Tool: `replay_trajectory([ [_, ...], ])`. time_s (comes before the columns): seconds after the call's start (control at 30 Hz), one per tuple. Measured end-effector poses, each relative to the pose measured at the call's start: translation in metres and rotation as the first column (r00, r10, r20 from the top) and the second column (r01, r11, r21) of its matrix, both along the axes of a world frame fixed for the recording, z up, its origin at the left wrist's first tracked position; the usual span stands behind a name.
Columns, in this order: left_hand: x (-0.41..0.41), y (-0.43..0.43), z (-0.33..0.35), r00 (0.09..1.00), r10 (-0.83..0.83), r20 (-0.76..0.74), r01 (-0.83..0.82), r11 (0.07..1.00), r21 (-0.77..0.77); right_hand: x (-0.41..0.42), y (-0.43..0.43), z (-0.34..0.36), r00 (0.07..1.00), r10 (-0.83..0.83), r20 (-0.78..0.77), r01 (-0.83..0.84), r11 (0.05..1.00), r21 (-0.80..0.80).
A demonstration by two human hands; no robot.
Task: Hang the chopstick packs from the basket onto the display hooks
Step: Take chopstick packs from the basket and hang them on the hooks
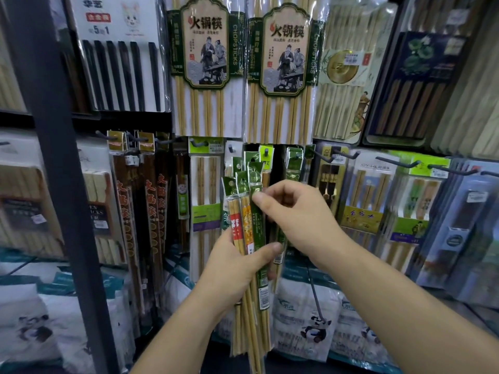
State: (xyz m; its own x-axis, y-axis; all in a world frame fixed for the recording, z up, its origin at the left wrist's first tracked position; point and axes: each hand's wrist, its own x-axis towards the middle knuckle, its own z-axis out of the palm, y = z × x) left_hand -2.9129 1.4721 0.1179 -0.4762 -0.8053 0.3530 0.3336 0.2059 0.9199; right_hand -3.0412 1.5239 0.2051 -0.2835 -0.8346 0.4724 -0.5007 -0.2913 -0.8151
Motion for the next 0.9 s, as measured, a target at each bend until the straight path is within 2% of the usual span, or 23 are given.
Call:
replay_trajectory([
  [0.13,0.001,0.001,0.002,1.0,-0.013,-0.008,0.013,1.0,0.008,0.001,0.002,0.001,0.996,0.08,0.031,-0.081,0.996,0.04],
  [0.23,0.0,0.003,0.003,1.0,-0.023,-0.019,0.024,0.999,0.033,0.001,0.002,0.002,0.997,0.074,-0.026,-0.072,0.996,0.057],
  [0.33,-0.002,0.006,0.004,0.999,-0.002,-0.036,0.003,1.0,0.029,0.0,0.001,0.003,0.999,0.023,-0.033,-0.021,0.999,0.048],
  [0.43,-0.003,0.008,0.005,0.992,-0.013,-0.124,0.023,0.996,0.081,-0.003,0.0,0.003,0.999,-0.04,0.024,0.04,0.999,0.004],
  [0.57,-0.001,0.005,0.005,0.991,0.126,-0.043,-0.123,0.991,0.057,-0.013,-0.001,0.007,0.988,-0.111,0.103,0.12,0.99,-0.077],
  [0.67,0.0,0.003,0.004,0.989,0.092,-0.113,-0.074,0.984,0.159,-0.021,-0.004,0.012,0.964,-0.198,0.178,0.215,0.973,-0.081],
  [0.9,0.002,0.003,0.005,0.991,0.081,-0.106,-0.063,0.985,0.163,-0.026,-0.012,0.014,0.943,-0.273,0.192,0.288,0.956,-0.054],
])
